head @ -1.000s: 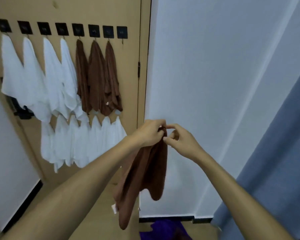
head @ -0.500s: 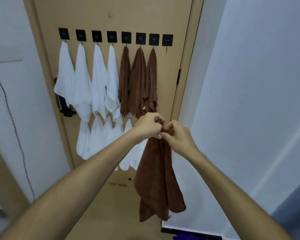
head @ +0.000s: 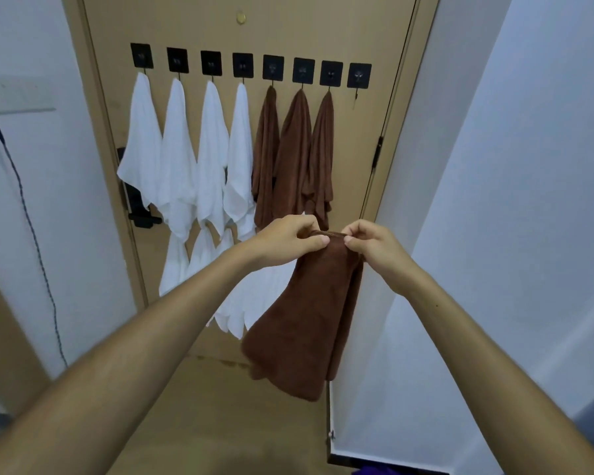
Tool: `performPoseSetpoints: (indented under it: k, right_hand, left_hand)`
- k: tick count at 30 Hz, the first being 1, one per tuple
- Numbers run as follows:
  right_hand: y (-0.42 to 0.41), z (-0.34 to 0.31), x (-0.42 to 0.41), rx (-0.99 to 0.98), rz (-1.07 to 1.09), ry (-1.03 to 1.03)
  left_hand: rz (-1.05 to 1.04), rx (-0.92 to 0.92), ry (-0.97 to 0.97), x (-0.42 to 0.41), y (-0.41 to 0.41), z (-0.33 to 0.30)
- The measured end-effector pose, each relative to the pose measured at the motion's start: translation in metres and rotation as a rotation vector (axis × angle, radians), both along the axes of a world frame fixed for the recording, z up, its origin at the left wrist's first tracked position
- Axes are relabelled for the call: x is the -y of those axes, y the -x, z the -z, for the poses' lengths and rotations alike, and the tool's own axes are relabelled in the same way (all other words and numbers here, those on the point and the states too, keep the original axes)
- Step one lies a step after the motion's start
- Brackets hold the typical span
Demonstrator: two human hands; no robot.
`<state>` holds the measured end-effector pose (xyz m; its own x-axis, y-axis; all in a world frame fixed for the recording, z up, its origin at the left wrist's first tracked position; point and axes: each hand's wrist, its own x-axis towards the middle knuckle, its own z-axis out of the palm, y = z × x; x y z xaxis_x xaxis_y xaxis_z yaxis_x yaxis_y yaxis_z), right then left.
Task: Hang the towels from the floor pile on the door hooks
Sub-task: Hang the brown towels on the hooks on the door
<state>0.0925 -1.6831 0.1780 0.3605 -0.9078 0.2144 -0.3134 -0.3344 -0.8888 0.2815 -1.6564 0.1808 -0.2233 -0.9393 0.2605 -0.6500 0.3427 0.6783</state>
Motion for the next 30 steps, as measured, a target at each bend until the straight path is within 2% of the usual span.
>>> performPoseSetpoints:
  k: [5,8,12,15,19,21,25,30]
  right_hand:
    - [-0.008,-0.005,0.025,0.045,-0.017,-0.049]
    - [-0.013,0.000,0.049,-0.014,-0.129,-0.038]
    - [-0.025,0.013,0.082,-0.010,-0.288,0.046]
    - [-0.028,0.012,0.118,0.089,-0.230,0.088]
    - [-0.021,-0.005,0.163,0.262,-0.192,-0.029]
    - [-0.018,-0.011,0.183,0.227,-0.187,-0.019]
    - [-0.020,-0.017,0.219,0.070,-0.203,0.119]
    - [-0.016,-0.026,0.269,0.061,-0.095,0.161]
  left_hand:
    - [0.062,-0.214,-0.131,0.019,-0.011,-0.002]
    - [0.047,-0.310,-0.174,0.038,-0.014,-0.007]
    - [0.024,-0.263,-0.133,0.074,-0.014,-0.016]
    - [0.015,-0.249,-0.107,0.110,-0.012,-0.023]
    - [0.050,-0.111,-0.209,0.152,-0.018,-0.022]
    - [0.038,-0.100,-0.207,0.173,-0.019,-0.022]
    - [0.041,-0.267,-0.131,0.211,-0.006,-0.037]
    - [0.045,-0.295,-0.087,0.262,0.004,-0.054]
